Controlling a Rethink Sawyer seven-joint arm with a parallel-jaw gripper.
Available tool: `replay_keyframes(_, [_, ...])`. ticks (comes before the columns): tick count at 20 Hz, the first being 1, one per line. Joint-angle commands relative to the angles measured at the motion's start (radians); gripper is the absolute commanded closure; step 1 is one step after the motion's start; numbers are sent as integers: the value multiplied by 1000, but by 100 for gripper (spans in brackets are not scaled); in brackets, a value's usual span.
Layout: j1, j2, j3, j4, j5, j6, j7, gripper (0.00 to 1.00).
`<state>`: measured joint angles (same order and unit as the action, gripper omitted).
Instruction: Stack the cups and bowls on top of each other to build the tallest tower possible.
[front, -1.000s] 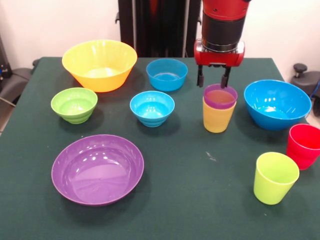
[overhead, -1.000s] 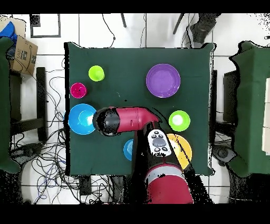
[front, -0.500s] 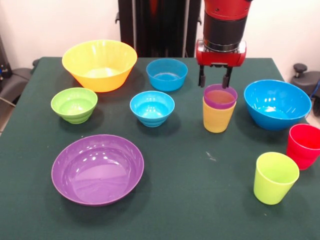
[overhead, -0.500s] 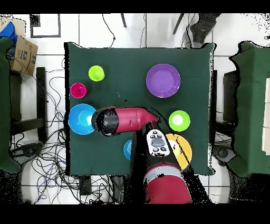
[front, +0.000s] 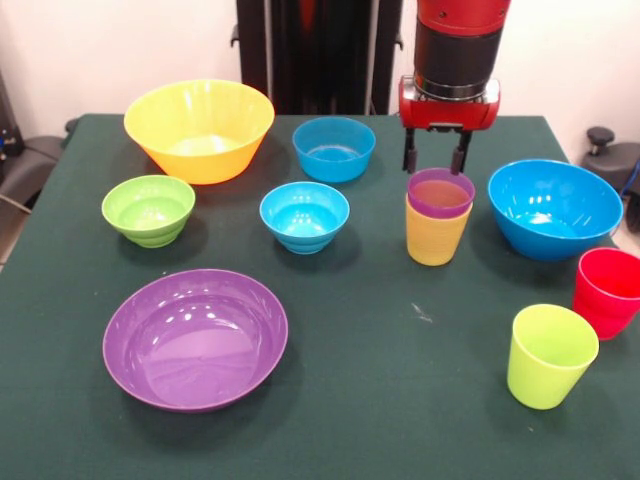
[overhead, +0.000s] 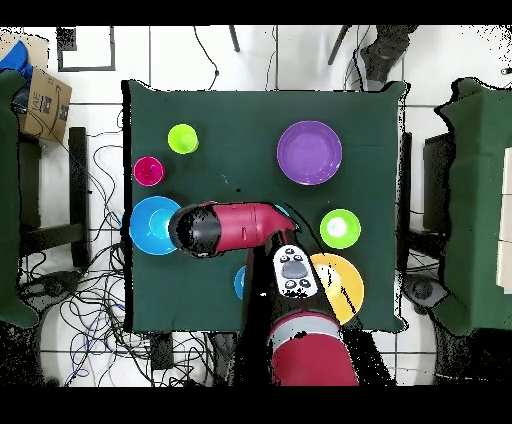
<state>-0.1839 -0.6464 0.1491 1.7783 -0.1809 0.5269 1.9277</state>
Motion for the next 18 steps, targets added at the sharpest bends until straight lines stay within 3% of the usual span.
replay_keyframes(1, [31,-30,43,46,1,-17,87,0])
replay_keyframes(18, [39,0,12,37,-9,-80,116,0])
